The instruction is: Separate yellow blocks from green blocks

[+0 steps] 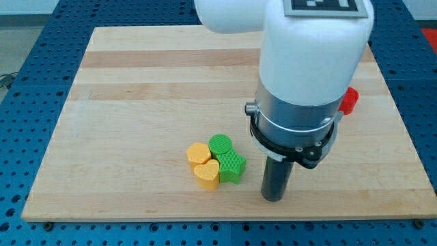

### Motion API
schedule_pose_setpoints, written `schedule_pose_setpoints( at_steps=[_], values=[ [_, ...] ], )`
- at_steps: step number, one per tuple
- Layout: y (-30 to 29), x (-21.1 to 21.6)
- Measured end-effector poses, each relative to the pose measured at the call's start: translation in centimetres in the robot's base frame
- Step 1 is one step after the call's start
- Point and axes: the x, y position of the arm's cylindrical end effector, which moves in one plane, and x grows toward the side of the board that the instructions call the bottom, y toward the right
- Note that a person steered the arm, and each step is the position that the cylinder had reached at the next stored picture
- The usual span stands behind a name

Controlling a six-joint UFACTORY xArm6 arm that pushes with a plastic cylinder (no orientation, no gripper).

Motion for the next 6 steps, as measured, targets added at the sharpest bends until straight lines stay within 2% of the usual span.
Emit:
schedule_pose_setpoints(
  at_steps=[1,3,6],
  values=[
    [0.0,2.4],
    [-4.0,2.3],
    [-7.2,2.4]
  ],
)
